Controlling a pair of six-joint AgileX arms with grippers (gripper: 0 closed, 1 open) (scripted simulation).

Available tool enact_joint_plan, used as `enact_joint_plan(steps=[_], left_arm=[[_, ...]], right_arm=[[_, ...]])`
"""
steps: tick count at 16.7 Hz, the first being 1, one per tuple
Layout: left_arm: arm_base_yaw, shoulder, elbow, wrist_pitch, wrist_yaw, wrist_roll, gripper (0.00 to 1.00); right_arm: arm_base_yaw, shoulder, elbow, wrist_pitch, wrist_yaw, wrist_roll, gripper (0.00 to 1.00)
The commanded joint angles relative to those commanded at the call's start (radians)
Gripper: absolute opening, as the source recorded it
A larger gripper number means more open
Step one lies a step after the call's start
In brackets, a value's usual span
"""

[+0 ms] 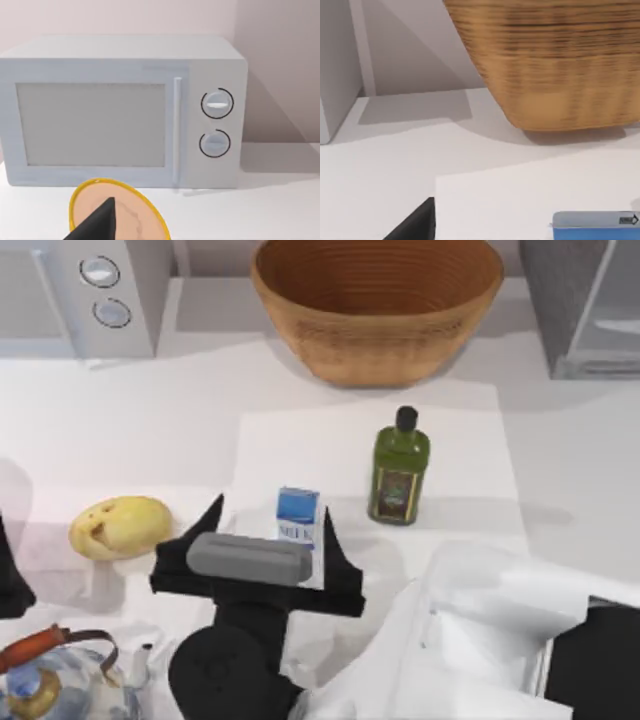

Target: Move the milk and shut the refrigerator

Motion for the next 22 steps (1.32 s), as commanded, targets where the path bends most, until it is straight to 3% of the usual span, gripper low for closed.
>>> enact_joint_plan(steps=[12,22], left_arm=[[0.0,0.0,0.0,0.0,0.0,0.0,1.0],[0.0,0.0,0.0,0.0,0.0,0.0,1.0]], right_arm=[[-0.021,0.099,0.063,0.002,0.025,-0.014,1.0],[-0.117,0.108,0.06,0.017,-0.068,-0.018,1.0]])
